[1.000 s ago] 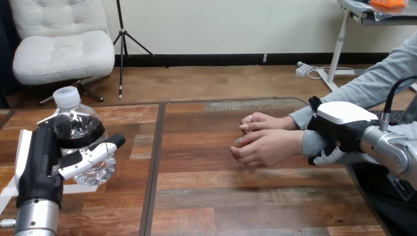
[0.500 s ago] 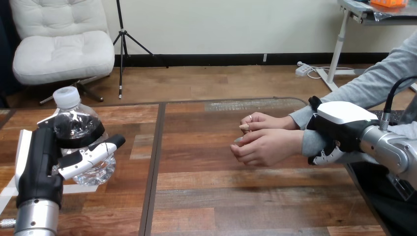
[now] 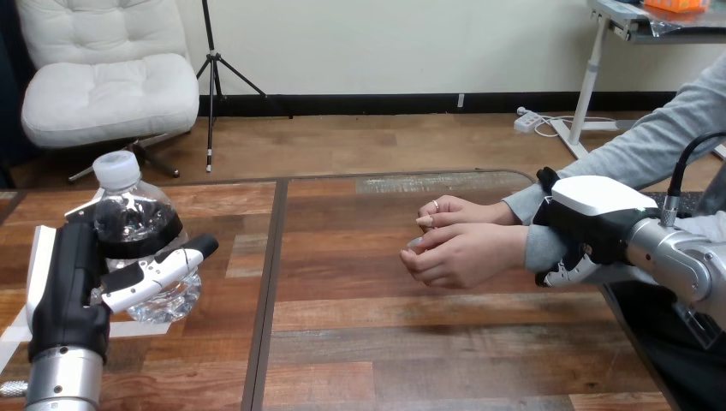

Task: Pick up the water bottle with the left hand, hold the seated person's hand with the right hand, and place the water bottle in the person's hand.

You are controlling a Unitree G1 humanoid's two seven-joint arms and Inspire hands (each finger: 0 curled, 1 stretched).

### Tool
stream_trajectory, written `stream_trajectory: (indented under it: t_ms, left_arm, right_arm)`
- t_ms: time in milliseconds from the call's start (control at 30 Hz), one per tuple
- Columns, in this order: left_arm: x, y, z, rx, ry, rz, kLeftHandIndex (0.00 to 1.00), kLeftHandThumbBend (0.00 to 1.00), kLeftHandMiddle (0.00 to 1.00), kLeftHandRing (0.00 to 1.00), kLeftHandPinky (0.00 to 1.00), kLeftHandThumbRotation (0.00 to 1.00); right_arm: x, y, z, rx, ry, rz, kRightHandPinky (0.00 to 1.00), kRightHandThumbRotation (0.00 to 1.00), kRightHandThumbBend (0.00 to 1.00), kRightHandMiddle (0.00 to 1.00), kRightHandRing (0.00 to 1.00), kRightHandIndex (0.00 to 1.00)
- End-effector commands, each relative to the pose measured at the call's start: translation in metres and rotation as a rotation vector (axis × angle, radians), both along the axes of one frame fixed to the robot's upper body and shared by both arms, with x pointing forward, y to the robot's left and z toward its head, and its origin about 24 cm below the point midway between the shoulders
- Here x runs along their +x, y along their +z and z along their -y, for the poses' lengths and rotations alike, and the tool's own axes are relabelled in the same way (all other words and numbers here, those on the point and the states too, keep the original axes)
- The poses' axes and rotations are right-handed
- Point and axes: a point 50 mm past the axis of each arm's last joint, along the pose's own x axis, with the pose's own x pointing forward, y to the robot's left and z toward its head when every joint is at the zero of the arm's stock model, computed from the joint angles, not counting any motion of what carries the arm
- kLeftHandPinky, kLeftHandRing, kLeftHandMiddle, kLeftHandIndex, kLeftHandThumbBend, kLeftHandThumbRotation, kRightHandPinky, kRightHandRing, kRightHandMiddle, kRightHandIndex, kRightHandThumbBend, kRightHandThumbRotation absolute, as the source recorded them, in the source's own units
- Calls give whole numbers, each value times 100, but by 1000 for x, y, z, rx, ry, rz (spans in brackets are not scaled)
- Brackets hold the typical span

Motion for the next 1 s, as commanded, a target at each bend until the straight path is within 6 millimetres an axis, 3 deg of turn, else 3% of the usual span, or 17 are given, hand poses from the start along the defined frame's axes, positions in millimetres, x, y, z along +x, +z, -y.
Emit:
stream_trajectory:
  t_ms: [0,967]
  left_arm:
    - [11,24,2,17,-15,117,41,68,40,36,31,0]
    - [11,24,2,10,-19,120,41,69,40,36,31,0]
  right_arm:
    - [14,27,-7,65,7,121,20,0,47,33,26,36]
    - [13,28,-7,82,12,130,20,0,48,33,25,35]
